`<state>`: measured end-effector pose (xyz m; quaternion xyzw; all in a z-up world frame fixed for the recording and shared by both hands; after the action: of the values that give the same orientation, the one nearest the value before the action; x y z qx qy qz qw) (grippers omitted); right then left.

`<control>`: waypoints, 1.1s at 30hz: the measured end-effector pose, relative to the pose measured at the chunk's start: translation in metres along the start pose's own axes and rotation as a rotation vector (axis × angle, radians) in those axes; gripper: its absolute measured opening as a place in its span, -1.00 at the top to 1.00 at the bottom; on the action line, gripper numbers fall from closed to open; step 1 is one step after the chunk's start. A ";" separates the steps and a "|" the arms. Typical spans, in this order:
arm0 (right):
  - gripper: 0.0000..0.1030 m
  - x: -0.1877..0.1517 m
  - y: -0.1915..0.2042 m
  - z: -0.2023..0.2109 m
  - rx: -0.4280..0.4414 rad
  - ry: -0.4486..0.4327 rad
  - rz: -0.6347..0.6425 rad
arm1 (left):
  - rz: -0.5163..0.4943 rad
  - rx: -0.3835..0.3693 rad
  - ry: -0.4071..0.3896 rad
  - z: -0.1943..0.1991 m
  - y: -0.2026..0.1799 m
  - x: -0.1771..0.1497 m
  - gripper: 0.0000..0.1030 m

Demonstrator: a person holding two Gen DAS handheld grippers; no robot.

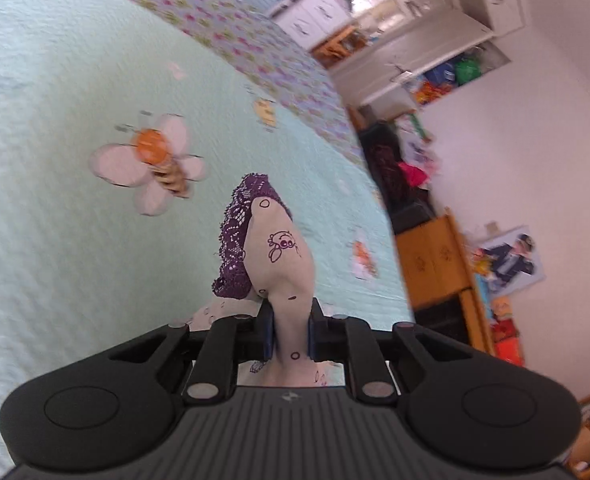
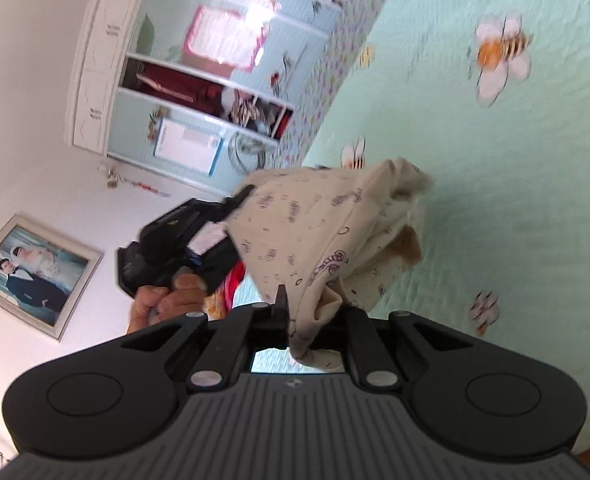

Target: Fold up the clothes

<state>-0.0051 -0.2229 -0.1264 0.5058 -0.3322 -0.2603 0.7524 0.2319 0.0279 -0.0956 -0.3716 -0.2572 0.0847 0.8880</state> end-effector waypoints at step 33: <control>0.81 -0.051 -0.035 -0.052 0.060 0.136 -0.410 | 0.606 -0.231 -0.036 0.044 0.157 -0.219 -0.02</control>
<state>0.0002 -0.1674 -0.1850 0.6014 -0.1783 -0.3631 0.6890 0.0292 0.0917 -0.2666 -0.5281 -0.1586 0.3219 0.7696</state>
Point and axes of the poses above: each gripper's, at about its wrist camera, not at the fingertips, and z roughly against the way its jaws point, y to its left, x to its top, the point moved 6 cm from there along -z, roughly the way its jaws point, and after that the axes turned 1 degree about -y, right-handed, at the moved point
